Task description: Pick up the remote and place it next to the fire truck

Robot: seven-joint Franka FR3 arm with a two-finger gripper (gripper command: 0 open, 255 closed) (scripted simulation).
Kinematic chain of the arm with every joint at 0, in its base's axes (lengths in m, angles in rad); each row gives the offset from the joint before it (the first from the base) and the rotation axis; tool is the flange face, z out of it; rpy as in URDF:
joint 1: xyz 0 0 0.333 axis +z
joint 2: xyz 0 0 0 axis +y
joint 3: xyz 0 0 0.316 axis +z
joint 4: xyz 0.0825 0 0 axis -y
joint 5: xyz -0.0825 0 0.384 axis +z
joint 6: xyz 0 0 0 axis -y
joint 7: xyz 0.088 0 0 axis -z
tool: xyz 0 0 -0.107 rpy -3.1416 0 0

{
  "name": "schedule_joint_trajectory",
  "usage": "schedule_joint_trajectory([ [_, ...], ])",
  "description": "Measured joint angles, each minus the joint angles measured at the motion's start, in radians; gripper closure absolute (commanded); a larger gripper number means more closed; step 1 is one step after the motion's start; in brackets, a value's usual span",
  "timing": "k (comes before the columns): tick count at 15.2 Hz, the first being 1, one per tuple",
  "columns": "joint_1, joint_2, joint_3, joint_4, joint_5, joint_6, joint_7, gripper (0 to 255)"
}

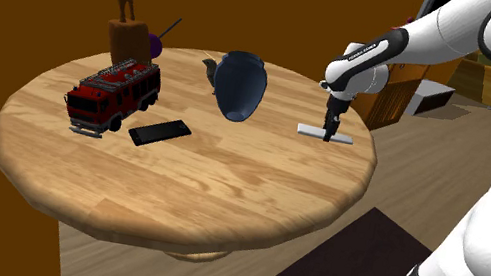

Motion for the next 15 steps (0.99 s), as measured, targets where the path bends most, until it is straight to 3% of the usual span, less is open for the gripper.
schedule_joint_trajectory([
  [15, 0.012, -0.111, -0.011, 0.080, -0.074, -0.176, 0.052, 255],
])
